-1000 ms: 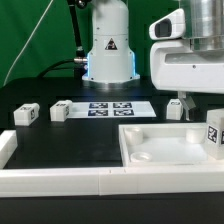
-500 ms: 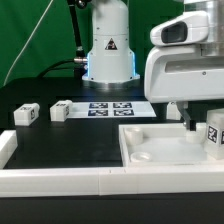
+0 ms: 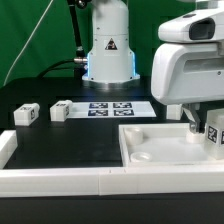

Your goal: Assemble one leg

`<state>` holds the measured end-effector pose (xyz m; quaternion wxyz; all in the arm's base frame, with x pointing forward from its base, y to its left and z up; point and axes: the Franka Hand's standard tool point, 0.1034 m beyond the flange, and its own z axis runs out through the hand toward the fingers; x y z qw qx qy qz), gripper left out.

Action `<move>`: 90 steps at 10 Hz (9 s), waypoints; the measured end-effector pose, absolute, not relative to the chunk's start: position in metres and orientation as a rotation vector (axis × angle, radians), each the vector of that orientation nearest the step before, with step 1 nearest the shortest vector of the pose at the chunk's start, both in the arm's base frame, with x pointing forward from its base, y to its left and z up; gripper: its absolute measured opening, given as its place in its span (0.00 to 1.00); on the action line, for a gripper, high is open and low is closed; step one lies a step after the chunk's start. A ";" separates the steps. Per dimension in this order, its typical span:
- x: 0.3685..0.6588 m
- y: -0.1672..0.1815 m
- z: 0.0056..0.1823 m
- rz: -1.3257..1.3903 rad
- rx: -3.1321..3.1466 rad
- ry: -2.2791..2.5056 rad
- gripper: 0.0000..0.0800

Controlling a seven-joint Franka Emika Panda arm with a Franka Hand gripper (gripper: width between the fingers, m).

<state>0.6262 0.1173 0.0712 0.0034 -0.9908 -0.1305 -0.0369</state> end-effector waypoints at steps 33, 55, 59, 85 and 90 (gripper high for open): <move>0.626 0.124 0.078 -0.234 -3.090 0.113 0.81; 0.622 0.112 0.075 -0.116 -2.394 1.878 0.36; 0.622 0.112 0.075 -0.121 -2.466 1.787 0.76; 0.624 0.110 0.073 -0.182 -3.051 0.729 0.36; 0.617 0.083 0.074 -0.235 -2.907 1.307 0.37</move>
Offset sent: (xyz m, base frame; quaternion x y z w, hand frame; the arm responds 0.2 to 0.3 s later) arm 0.0000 0.0000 0.0000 0.0000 0.0000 0.0000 1.0000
